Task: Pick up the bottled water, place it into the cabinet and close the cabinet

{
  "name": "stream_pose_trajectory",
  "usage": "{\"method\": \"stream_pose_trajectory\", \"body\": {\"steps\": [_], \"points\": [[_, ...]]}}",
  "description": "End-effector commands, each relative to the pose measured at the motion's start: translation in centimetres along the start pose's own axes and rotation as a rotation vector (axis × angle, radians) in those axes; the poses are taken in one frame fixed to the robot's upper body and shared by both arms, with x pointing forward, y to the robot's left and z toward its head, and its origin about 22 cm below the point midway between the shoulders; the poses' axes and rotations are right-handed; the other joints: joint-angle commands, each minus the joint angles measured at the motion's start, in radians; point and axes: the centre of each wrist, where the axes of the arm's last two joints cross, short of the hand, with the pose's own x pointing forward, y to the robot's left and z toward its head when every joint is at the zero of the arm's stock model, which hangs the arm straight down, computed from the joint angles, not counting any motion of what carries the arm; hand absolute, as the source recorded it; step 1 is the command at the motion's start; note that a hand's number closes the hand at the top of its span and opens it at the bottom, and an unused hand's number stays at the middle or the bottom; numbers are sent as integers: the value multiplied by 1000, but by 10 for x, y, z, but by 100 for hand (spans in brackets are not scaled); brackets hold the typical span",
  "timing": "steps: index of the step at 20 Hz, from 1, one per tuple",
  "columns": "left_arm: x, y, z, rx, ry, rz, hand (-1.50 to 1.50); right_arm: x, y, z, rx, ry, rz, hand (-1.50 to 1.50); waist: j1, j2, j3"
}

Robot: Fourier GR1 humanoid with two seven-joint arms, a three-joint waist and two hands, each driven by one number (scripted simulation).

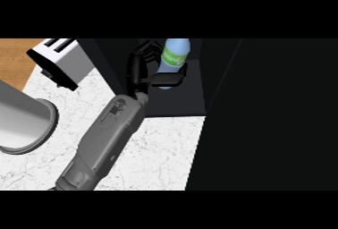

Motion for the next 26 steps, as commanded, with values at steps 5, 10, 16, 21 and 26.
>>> {"method": "stream_pose_trajectory", "body": {"steps": [5, 10, 16, 21, 26], "points": [[-4, -6, -28, 40, 28, -118, 150, 25, 3, -1, 0, -44, -16, -150, -4, 3, -1], [-25, 0, -26, 91, 26, -270, 150, 26, -2, -1, 7, -51, -19, -150, -12, 7, -1], [-49, 17, -21, 128, 48, -296, 150, 7, 6, -5, 23, -69, -29, -150, -29, 16, -1], [-43, 28, -33, 139, 73, -283, 150, 25, -6, 2, 25, -63, -4, -150, -27, 14, -1], [-57, 20, -20, 160, 77, -373, 150, 7, 5, 7, 44, -50, -21, -150, -38, 16, 0]]}}
